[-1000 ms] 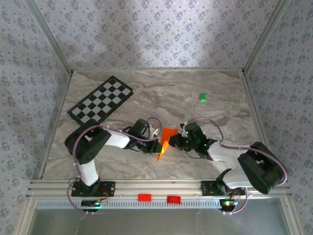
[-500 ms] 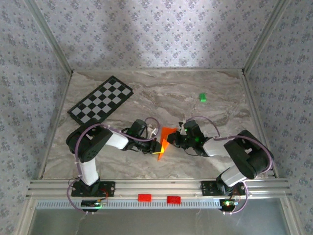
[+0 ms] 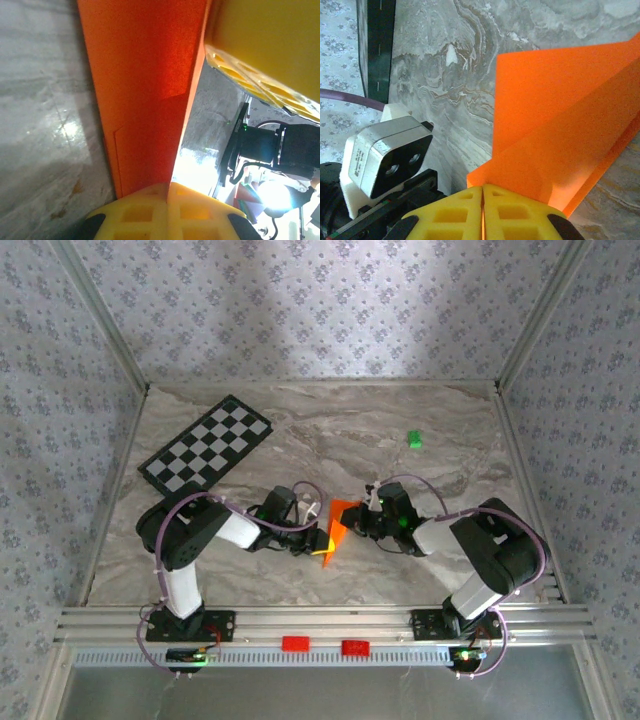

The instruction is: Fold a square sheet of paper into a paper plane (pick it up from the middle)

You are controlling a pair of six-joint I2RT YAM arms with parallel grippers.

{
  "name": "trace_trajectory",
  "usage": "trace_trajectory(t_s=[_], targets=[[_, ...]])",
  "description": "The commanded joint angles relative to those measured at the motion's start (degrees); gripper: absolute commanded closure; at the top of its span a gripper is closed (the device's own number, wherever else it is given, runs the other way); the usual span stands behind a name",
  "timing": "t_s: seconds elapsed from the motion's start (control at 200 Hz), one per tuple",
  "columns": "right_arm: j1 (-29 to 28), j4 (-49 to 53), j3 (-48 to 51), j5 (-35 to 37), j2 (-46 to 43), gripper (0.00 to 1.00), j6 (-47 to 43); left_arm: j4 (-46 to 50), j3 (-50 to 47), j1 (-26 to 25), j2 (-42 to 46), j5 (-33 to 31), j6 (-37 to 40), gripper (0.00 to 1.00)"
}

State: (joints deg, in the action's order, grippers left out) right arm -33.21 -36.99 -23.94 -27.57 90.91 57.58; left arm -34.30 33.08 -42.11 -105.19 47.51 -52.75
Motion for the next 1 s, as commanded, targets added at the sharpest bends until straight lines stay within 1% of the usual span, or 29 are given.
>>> trace_trajectory(t_s=[0.0, 0.27, 0.805, 0.935, 0.995], targets=[[0.3, -0.6, -0.5, -2.0, 1.0, 0.90, 0.0, 0.2, -1.2, 0.7, -2.6, -4.9, -0.3, 1.00], [0.2, -1.2, -0.9, -3.3, 2.8, 0.90, -0.2, -3.0, -3.0, 0.9, -3.6, -5.7, -2.8, 1.00], [0.3, -1.4, -2.1, -3.3, 5.7, 0.90, 0.0, -1.6, -4.4, 1.5, -4.0, -7.7, -3.6, 1.00], [-0.1, 3.5, -3.2, -1.1, 6.3, 0.92, -1.0, -1.5, -4.4, 1.6, -4.2, -8.1, -3.7, 1.00], [-0.5, 9.4, -4.3, 0.9, 6.2, 0.92, -2.1, -1.5, -4.5, 1.6, -4.2, -8.1, -3.7, 1.00]])
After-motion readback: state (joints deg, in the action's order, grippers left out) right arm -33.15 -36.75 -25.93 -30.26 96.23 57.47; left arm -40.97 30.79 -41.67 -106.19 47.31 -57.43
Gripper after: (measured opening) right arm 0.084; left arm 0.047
